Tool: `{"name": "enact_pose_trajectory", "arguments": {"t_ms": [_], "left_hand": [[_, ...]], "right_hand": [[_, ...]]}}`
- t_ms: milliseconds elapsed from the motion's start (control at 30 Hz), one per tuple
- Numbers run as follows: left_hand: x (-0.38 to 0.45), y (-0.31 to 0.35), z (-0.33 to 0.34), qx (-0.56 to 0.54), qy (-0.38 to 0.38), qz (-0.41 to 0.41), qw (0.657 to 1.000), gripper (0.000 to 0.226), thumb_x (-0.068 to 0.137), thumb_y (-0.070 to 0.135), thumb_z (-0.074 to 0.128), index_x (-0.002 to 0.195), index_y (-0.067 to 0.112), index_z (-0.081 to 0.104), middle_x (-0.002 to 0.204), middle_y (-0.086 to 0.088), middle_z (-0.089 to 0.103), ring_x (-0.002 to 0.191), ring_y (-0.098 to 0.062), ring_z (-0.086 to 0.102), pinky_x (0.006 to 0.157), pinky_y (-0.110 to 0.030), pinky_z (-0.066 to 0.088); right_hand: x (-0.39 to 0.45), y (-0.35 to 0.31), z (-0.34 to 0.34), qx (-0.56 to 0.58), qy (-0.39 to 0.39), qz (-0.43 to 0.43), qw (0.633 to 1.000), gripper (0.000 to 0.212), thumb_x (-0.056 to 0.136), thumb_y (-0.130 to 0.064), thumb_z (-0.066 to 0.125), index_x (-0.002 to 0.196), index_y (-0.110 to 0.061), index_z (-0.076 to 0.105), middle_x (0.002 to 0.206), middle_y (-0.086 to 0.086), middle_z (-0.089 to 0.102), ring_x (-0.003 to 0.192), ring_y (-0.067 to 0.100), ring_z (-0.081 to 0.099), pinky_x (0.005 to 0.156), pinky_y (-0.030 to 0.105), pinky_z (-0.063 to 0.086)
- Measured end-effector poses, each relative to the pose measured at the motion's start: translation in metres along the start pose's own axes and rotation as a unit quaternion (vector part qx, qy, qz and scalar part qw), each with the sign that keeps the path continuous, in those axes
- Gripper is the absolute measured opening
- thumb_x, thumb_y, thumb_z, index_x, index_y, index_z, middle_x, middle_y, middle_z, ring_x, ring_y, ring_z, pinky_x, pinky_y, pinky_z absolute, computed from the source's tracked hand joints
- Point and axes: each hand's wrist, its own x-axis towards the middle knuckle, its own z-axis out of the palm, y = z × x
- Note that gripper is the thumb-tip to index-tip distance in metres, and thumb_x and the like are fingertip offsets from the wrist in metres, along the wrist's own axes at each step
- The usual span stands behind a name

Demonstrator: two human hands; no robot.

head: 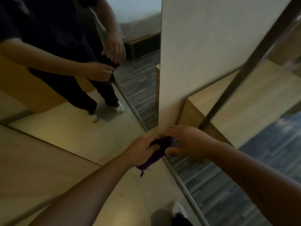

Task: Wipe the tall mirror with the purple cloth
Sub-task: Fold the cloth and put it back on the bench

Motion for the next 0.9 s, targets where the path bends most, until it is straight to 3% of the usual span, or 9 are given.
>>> {"name": "enact_pose_trajectory", "arguments": {"t_ms": [133, 267, 400, 500, 600, 700, 800, 900], "left_hand": [[-0.028, 0.077, -0.013, 0.027, -0.046, 0.053, 0.997, 0.012, 0.099, 0.029, 0.056, 0.110, 0.026, 0.062, 0.102, 0.009, 0.064, 0.084, -0.001, 0.056, 0.072, -0.021, 0.045], [-0.040, 0.127, -0.006, 0.053, -0.126, 0.062, 0.989, 0.024, 0.096, 0.042, 0.060, 0.116, 0.028, 0.059, 0.105, 0.010, 0.063, 0.088, -0.004, 0.057, 0.072, -0.025, 0.049], [-0.038, 0.161, 0.017, 0.163, -0.202, 0.097, 0.961, 0.029, 0.092, 0.048, 0.062, 0.114, 0.031, 0.054, 0.101, 0.013, 0.054, 0.090, -0.006, 0.053, 0.079, -0.032, 0.051], [-0.020, 0.180, 0.041, 0.210, -0.221, 0.115, 0.945, 0.020, 0.094, 0.043, 0.060, 0.109, 0.032, 0.052, 0.098, 0.012, 0.052, 0.090, -0.009, 0.053, 0.078, -0.034, 0.050], [0.014, 0.207, 0.068, 0.221, -0.246, 0.148, 0.932, 0.012, 0.095, 0.038, 0.057, 0.102, 0.034, 0.048, 0.095, 0.014, 0.050, 0.086, -0.007, 0.051, 0.068, -0.026, 0.044], [0.060, 0.237, 0.101, 0.229, -0.265, 0.132, 0.927, 0.011, 0.097, 0.037, 0.055, 0.106, 0.030, 0.050, 0.097, 0.012, 0.055, 0.081, -0.006, 0.053, 0.060, -0.023, 0.040], [0.115, 0.255, 0.136, 0.239, -0.276, 0.125, 0.923, 0.016, 0.097, 0.039, 0.056, 0.107, 0.028, 0.052, 0.098, 0.008, 0.058, 0.083, -0.010, 0.056, 0.066, -0.029, 0.047], [0.168, 0.262, 0.171, 0.243, -0.281, 0.118, 0.921, 0.019, 0.096, 0.041, 0.056, 0.106, 0.026, 0.053, 0.098, 0.007, 0.056, 0.085, -0.012, 0.055, 0.074, -0.038, 0.051]], "right_hand": [[-0.062, -0.027, -0.032, -0.049, -0.033, 0.028, 0.998, 0.039, 0.094, -0.046, 0.058, 0.131, -0.034, 0.053, 0.117, -0.012, 0.055, 0.105, 0.010, 0.055, 0.088, 0.028, 0.047], [-0.109, -0.013, -0.045, -0.017, -0.076, 0.078, 0.994, 0.027, 0.097, -0.035, 0.054, 0.122, -0.027, 0.061, 0.110, -0.006, 0.064, 0.098, 0.013, 0.061, 0.082, 0.027, 0.048], [-0.159, 0.023, -0.050, 0.018, -0.119, 0.106, 0.987, 0.024, 0.098, -0.034, 0.054, 0.115, -0.020, 0.065, 0.100, -0.005, 0.062, 0.089, 0.012, 0.059, 0.082, 0.029, 0.049], [-0.195, 0.061, -0.045, 0.054, -0.143, 0.133, 0.979, 0.023, 0.099, -0.035, 0.053, 0.114, -0.021, 0.063, 0.100, -0.006, 0.061, 0.088, 0.009, 0.059, 0.080, 0.024, 0.047], [-0.219, 0.108, -0.037, 0.070, -0.154, 0.152, 0.974, 0.020, 0.097, -0.033, 0.055, 0.112, -0.023, 0.061, 0.100, -0.006, 0.062, 0.089, 0.008, 0.060, 0.083, 0.027, 0.052], [-0.234, 0.166, -0.033, 0.081, -0.150, 0.168, 0.971, 0.009, 0.092, -0.028, 0.060, 0.101, -0.027, 0.058, 0.095, -0.008, 0.060, 0.085, 0.008, 0.058, 0.081, 0.027, 0.051], [-0.238, 0.232, -0.028, 0.091, -0.136, 0.166, 0.973, 0.016, 0.090, -0.026, 0.062, 0.089, -0.034, 0.049, 0.092, -0.012, 0.054, 0.083, 0.005, 0.055, 0.080, 0.027, 0.051], [-0.236, 0.289, -0.024, 0.099, -0.141, 0.172, 0.970, 0.012, 0.092, -0.021, 0.059, 0.099, -0.028, 0.052, 0.094, -0.010, 0.054, 0.087, 0.010, 0.058, 0.083, 0.032, 0.052]]}}
